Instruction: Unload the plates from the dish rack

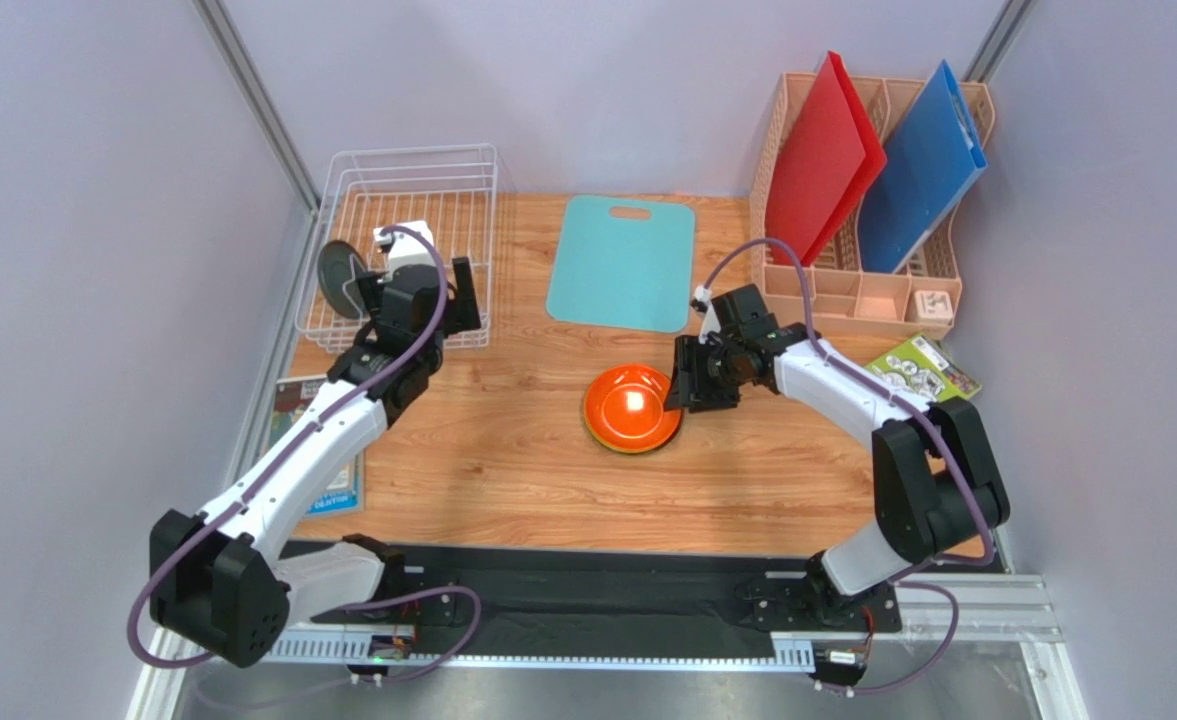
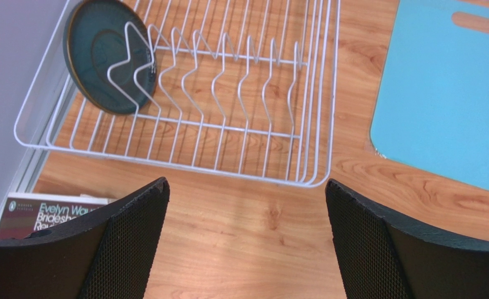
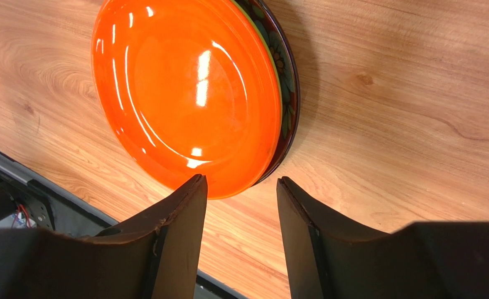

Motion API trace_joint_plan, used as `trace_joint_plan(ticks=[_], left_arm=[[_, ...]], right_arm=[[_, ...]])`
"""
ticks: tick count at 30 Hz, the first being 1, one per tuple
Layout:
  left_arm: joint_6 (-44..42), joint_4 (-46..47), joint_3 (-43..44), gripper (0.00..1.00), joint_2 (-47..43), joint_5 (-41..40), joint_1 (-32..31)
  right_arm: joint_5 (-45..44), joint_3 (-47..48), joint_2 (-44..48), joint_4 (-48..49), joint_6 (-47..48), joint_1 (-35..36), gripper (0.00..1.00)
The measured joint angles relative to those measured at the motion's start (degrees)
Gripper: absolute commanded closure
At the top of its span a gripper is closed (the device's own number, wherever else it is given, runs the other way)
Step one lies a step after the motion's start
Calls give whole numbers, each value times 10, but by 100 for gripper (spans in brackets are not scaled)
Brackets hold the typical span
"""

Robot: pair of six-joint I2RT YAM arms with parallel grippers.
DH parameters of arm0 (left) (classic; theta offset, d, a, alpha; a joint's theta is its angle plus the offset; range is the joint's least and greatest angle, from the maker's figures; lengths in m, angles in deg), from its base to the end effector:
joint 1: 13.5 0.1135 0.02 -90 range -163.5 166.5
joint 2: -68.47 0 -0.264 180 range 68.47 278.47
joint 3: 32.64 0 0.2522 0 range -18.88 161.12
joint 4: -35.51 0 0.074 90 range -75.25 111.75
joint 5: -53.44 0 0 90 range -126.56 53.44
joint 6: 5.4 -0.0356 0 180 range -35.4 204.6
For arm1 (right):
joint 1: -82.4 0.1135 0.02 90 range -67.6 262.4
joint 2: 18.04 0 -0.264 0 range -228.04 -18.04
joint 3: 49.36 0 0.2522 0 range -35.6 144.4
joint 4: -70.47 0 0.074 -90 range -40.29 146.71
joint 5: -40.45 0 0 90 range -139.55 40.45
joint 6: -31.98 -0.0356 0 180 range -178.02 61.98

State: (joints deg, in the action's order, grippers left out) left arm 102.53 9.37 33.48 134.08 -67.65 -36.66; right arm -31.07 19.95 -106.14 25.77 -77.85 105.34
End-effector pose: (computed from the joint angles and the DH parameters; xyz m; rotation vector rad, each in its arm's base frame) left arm 0.2439 -0.0843 0.3110 -0.2484 1.9351 0.0761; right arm 0.2701 0.1266 0.1997 -0.1803 2.7505 0.6538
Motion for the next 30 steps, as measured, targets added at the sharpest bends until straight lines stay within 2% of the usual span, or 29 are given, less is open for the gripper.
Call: trace_joint_plan(ticks=[7,14,18,30], left_arm=[[-23,2,67,0,64,-21,21],[-30,6,96,3,132,18,187],[-41,21,99,8,167,63,250],[-54,36,207,12,311,142,325]], right_arm=[[-27,0,1,-7,10,0,47],[-68,4,26,-19,16,0,45],[-83,19,28,-21,19,0,45],[-90,65,-28,-23,30,0,45]])
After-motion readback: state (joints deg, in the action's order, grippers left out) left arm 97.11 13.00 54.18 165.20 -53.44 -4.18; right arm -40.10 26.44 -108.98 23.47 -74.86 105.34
